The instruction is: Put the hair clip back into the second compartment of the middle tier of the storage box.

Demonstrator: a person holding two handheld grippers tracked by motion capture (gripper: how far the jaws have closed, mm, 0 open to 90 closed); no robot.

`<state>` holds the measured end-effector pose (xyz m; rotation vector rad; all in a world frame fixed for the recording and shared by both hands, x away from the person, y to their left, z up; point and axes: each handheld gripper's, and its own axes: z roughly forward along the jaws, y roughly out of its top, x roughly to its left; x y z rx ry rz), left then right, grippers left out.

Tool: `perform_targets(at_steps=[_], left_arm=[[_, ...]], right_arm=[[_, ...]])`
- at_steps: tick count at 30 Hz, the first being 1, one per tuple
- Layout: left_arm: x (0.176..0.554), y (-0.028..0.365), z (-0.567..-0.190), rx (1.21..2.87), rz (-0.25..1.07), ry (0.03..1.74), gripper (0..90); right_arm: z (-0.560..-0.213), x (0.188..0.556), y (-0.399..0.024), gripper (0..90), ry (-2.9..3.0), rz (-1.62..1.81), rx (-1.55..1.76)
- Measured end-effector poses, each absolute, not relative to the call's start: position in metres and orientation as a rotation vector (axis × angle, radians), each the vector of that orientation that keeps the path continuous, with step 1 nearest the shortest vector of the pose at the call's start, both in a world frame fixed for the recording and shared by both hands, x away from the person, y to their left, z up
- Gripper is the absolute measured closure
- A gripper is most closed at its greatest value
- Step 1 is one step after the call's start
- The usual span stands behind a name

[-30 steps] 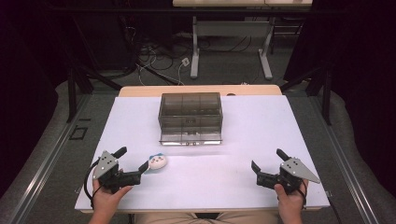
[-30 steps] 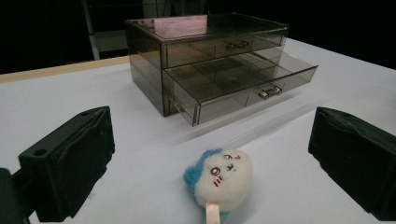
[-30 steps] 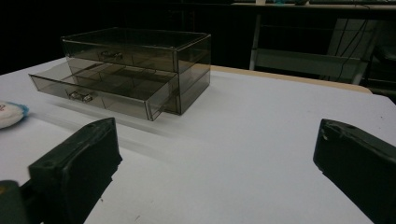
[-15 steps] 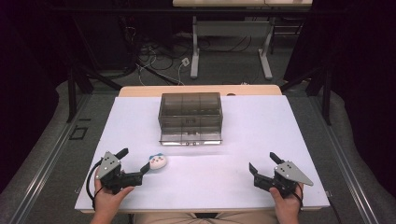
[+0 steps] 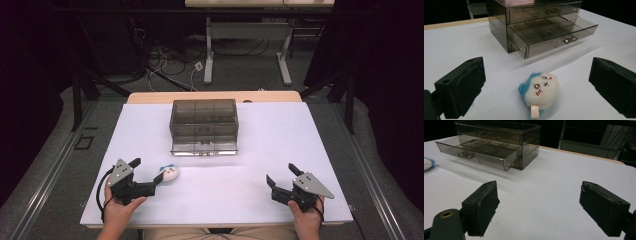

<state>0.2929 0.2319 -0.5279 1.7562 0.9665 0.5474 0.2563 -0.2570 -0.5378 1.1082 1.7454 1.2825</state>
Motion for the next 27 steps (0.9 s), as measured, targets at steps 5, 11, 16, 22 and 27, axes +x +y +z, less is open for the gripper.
perform_targets(at_steps=[5, 11, 16, 22, 27], left_arm=[[0.301, 0.224, -0.526, 1.793, 0.542, 0.971, 1.3], [0.31, 0.215, -0.527, 1.826, 0.512, 0.983, 1.5], [0.317, 0.208, -0.529, 1.86, 0.476, 0.993, 1.7], [0.321, 0.202, -0.531, 1.884, 0.457, 1.002, 2.7], [0.324, 0.199, -0.534, 1.894, 0.445, 1.025, 3.4]], right_arm=[[-0.539, 0.257, -0.257, 14.8, 1.751, 1.282, 1.109], [-0.539, 0.258, -0.256, 14.8, 1.759, 1.281, 1.1], [-0.54, 0.258, -0.256, 14.8, 1.763, 1.28, 1.102], [-0.54, 0.258, -0.257, 14.8, 1.762, 1.283, 1.109], [-0.541, 0.258, -0.257, 14.8, 1.762, 1.283, 1.107]])
